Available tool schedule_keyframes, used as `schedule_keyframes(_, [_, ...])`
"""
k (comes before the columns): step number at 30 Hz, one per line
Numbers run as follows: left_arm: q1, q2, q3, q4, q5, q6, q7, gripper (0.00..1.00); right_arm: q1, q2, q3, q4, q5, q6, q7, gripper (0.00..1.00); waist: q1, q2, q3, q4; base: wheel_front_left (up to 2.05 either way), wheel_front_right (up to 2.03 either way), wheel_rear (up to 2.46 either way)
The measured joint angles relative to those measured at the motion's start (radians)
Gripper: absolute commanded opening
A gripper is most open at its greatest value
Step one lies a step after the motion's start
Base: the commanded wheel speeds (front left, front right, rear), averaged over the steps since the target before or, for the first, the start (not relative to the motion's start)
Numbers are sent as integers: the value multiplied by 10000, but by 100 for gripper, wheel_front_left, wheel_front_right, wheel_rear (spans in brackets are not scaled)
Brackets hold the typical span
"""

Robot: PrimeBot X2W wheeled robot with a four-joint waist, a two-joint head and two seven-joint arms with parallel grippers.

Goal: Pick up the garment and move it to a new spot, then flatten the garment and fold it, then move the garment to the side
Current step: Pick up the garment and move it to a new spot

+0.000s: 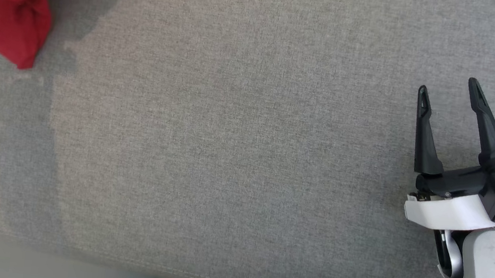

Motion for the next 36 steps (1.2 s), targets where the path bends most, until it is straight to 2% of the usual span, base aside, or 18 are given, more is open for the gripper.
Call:
schedule_keyframes(4, [-5,420,-247,-683,267,-2,-144,0,8,211,111,245,71,0,0,100,0,0,-615,-42,0,0,0])
schedule_keyframes(12, [0,947,-357,-1839,443,67,244,0,162,512,403,646,309,0,0,100,0,0,-1879,-318,0,0,0])
schedule_keyframes(20, [258,1085,-880,-4263,631,502,1227,0,174,543,686,715,1018,0,0,100,0,0,-2833,-1182,0,0,0])
schedule_keyframes(25, [636,727,-1170,-5653,537,955,1659,0,175,541,665,692,1235,0,0,100,-1,0,-3123,-2000,0,0,0])
schedule_keyframes(28, [908,316,-1532,-6232,541,1181,1900,0,175,539,606,654,1285,0,0,100,-1,0,-3225,-2550,0,0,0])
schedule_keyframes(32, [1150,-378,-2000,-6403,541,1335,1941,0,154,537,531,619,1369,0,0,100,-1,0,-3238,-3166,0,0,0])
schedule_keyframes(36, [1436,-1262,-2558,-6015,564,1375,1837,0,7,537,510,533,1528,0,0,100,-1,0,-3101,-3728,0,0,0])
